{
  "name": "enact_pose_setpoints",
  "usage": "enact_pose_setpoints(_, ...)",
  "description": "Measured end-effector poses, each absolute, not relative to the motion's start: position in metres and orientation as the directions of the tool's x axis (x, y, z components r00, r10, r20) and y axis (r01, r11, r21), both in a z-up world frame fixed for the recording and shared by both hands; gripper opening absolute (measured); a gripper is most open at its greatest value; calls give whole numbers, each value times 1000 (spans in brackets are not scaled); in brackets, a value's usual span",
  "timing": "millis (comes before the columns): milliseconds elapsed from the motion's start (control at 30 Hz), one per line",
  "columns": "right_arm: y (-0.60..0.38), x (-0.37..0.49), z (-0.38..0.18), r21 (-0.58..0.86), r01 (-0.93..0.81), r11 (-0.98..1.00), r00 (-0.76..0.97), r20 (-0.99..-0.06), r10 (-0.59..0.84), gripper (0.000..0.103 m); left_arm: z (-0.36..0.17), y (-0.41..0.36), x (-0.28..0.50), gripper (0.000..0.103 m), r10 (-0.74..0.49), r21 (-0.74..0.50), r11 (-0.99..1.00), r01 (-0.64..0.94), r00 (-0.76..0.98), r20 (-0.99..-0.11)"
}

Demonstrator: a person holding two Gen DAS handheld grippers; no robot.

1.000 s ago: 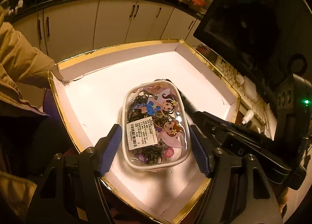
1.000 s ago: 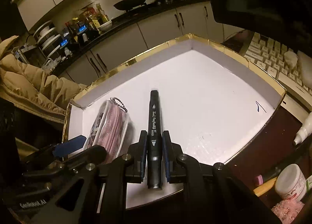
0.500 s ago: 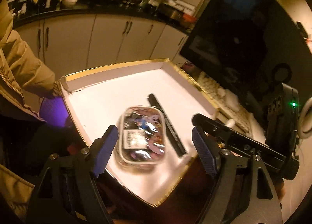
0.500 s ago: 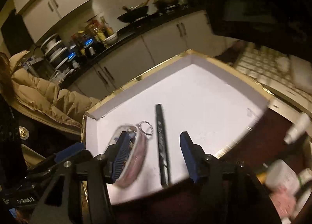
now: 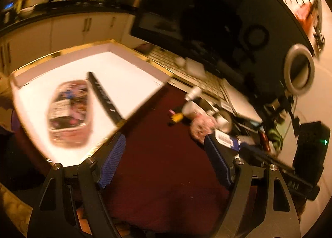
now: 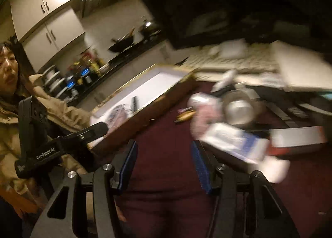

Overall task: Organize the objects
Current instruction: 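Lower the pouch into the tray and open the left tool while the right tool releases the marker there, then grasp the pink fluffy ball with the left tool while the right tool grasps the white-blue box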

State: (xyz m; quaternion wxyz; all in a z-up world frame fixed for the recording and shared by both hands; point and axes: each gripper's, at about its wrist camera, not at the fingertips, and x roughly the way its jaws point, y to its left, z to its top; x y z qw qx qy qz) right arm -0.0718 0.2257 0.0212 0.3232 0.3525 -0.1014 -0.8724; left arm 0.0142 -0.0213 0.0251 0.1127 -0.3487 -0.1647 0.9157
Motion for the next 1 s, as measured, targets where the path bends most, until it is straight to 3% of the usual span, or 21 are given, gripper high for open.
enact_pose_setpoints(267, 271, -97, 13, 386, 401, -831, -599, -576, -557, 54, 20, 24, 9, 79, 362, -345, -924, -166, -673, -646)
enact_pose_setpoints(533, 252, -114, 1, 275, 448, -850, -561, -654, -507, 58, 21, 41, 1, 79, 338, -303, -937, -172, -666, -665)
enact_pose_setpoints(767, 242, -84, -10, 277, 544, -792, -483, -669, -565, 58, 16, 47, -24, 79, 344, -309, -936, -171, -644, -683)
enact_pose_setpoints(900, 239, -90, -17, 289, 501, -816, -495, -678, -544, 58, 13, 57, -47, 79, 326, -272, -944, -184, -631, -704)
enact_pose_setpoints(967, 242, -94, -17, 303, 465, -832, -508, -678, -531, 56, 9, 63, -56, 79, 341, -273, -940, -205, -615, -711)
enact_pose_setpoints(1000, 242, -95, -17, 300, 456, -838, -514, -680, -523, 46, 7, 67, -60, 79, 340, -262, -940, -217, -604, -721)
